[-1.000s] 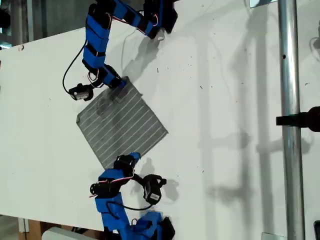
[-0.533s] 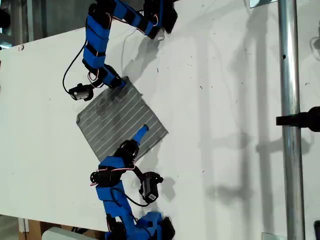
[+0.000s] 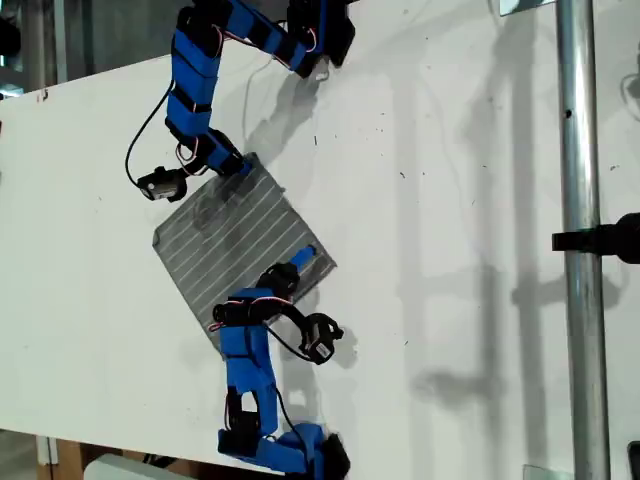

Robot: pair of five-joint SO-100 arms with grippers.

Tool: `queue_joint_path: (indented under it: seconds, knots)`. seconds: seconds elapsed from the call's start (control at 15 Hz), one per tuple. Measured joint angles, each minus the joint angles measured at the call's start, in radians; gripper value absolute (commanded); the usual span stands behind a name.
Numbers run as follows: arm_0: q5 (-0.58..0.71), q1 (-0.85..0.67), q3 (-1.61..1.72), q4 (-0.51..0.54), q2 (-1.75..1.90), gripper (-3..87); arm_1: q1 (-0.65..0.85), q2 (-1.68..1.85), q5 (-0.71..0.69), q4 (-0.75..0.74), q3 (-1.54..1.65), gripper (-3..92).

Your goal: Grasp corners of a towel and fold twice.

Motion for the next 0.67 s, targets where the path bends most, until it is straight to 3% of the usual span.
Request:
queue_joint_path:
  seconds: [0.27,0.4,0.67]
  knots:
    - [-0.075,-0.005,-0.031,-0.017,-0.133,29.9,0.0,0.0,0.0,0.0,0.002,-0.2]
    - [-0.13,0.002,-0.032,-0.018,-0.19,23.5,0.0,0.0,0.0,0.0,0.003,-0.2]
    - [-0.167,0.011,-0.1,0.054,-0.242,-2.7,-0.005,0.005,0.0,-0.009,0.009,-0.2]
